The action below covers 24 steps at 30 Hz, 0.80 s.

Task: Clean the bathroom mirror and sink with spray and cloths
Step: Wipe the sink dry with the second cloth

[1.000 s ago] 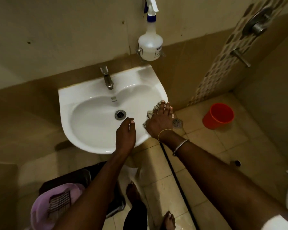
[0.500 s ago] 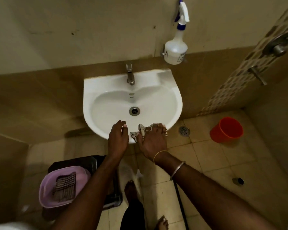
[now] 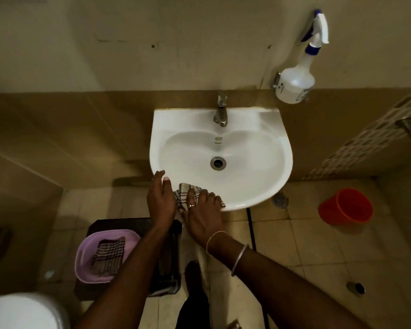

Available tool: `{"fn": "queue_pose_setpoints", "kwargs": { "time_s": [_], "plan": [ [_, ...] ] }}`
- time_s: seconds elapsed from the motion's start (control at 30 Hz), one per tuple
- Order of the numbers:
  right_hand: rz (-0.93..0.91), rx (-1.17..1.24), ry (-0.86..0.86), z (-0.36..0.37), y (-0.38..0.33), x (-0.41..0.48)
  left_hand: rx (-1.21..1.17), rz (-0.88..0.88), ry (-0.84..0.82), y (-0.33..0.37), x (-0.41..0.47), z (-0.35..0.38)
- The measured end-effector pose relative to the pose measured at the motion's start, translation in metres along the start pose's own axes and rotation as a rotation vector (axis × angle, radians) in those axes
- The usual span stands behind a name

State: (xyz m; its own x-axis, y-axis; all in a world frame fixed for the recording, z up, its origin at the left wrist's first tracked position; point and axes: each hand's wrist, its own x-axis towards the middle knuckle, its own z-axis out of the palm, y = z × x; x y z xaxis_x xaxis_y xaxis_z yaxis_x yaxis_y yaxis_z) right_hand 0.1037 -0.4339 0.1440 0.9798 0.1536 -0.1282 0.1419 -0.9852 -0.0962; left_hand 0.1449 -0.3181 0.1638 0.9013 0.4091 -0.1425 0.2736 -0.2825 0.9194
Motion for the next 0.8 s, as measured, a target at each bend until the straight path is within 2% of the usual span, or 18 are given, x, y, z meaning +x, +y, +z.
{"fn": "queue_pose_setpoints", "kwargs": {
  "time_s": [0.3,0.43,0.63,0.8],
  "plan": [
    [-0.137,0.132,-0.105,0.003,-0.07,0.081,-0.167,-0.179,0.145,0.0,0.043,-0.036],
    [-0.108,0.236,-0.066,0.001,-0.087,0.118,-0.145,-0.264,0.155,-0.012,0.07,-0.047],
    [-0.014,0.341,-0.003,-0.003,-0.104,0.175,-0.388,-0.401,-0.011,-0.014,0.11,-0.047],
    [0.053,0.341,0.037,-0.01,-0.103,0.22,-0.363,-0.382,-0.092,-0.006,0.146,-0.033]
  ]
}}
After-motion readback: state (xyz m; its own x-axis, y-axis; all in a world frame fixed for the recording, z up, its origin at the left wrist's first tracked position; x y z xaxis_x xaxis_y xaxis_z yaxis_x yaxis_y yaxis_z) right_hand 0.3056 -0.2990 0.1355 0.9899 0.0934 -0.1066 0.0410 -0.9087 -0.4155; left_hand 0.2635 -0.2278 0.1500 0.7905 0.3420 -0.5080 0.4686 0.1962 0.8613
